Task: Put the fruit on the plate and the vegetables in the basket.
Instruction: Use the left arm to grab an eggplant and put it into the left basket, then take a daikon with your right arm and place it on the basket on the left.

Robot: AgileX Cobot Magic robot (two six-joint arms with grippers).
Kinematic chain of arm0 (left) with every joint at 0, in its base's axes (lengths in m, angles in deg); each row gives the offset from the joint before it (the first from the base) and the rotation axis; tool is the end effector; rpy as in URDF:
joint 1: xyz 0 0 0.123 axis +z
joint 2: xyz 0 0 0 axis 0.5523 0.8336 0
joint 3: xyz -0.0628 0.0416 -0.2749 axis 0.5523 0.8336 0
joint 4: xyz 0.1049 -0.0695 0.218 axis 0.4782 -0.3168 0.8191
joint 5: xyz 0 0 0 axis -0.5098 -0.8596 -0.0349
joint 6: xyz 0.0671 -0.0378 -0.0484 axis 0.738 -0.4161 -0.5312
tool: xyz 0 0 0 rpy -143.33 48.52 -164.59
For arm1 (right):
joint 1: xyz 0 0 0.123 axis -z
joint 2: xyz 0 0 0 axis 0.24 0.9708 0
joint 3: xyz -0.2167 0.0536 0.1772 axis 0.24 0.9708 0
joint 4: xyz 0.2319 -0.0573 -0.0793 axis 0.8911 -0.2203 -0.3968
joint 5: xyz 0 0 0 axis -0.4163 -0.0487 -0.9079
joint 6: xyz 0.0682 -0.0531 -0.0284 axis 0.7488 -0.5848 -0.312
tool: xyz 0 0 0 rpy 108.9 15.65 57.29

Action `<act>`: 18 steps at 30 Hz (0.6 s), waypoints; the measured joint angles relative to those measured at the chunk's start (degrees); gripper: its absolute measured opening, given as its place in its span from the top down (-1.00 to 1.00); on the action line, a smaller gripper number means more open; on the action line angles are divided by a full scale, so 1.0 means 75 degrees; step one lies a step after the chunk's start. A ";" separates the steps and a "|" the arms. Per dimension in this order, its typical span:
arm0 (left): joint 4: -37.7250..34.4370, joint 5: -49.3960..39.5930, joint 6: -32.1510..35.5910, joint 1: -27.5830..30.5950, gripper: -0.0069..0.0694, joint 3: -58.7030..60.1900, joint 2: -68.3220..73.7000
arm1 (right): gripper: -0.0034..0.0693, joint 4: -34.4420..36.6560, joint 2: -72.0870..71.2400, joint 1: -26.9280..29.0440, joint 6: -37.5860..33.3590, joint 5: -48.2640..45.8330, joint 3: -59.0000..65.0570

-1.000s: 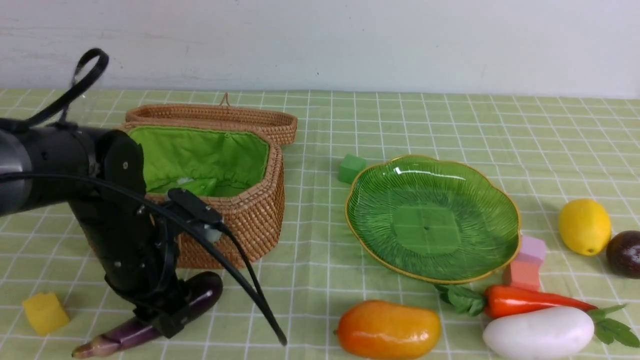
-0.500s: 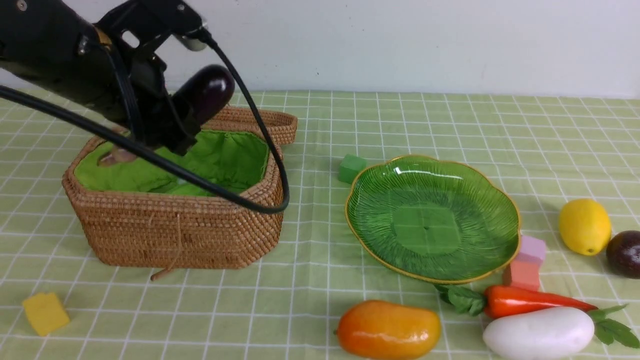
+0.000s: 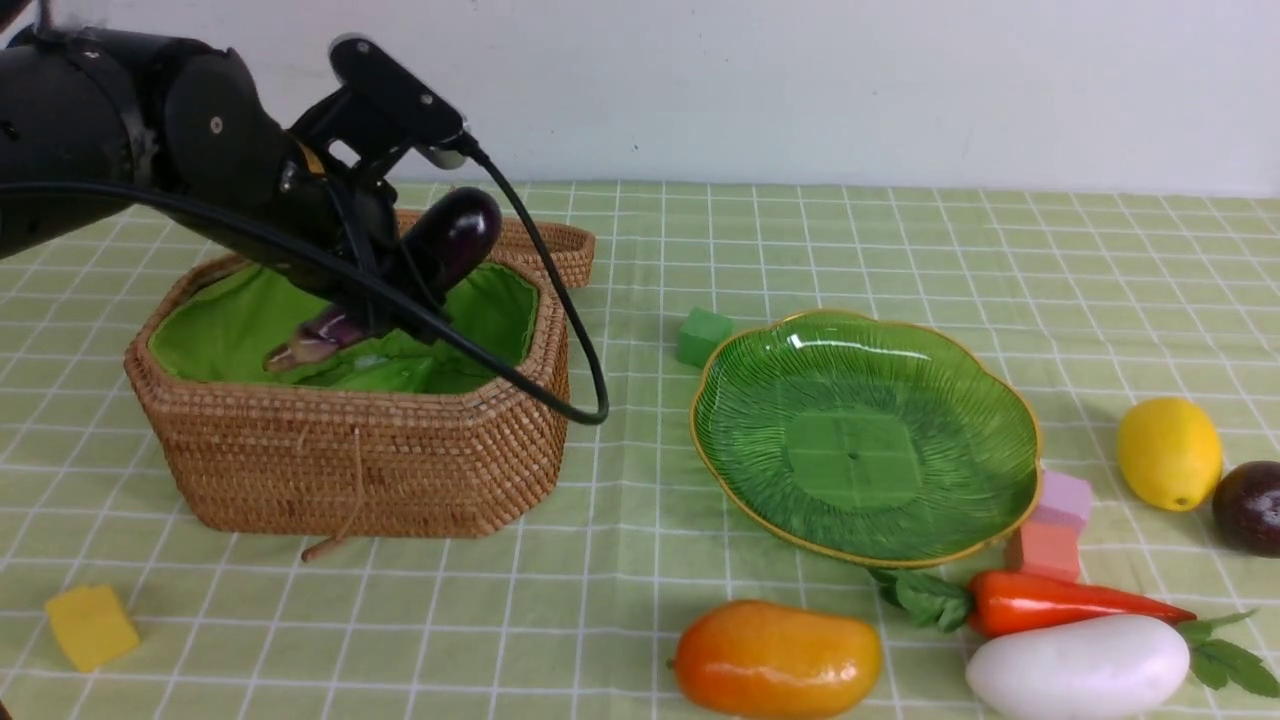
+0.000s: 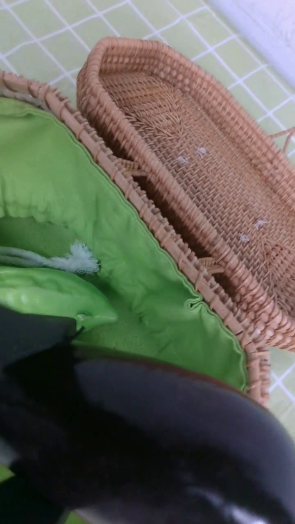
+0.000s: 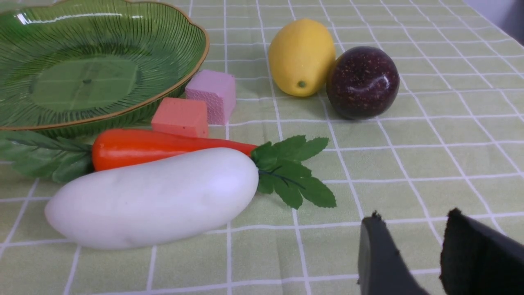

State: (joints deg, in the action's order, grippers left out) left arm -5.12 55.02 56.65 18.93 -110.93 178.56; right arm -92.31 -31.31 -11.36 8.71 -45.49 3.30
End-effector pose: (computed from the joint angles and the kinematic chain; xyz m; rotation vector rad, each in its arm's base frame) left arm 0.3697 -0.0977 0.3022 0.8053 2.2109 0.0718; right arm 0.0516 -0.0087 0.1733 0.0801 1.8734 -0.1046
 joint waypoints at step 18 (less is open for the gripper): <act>-0.0057 -0.3780 -0.1269 0.0000 -0.33 0.0000 -0.2607 | 0.25 0.0000 0.0000 0.0000 0.0000 0.0000 0.0000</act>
State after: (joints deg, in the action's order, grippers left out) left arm -5.55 26.67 47.14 18.93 -110.93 159.01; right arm -92.31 -31.31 -11.36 8.71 -45.49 3.30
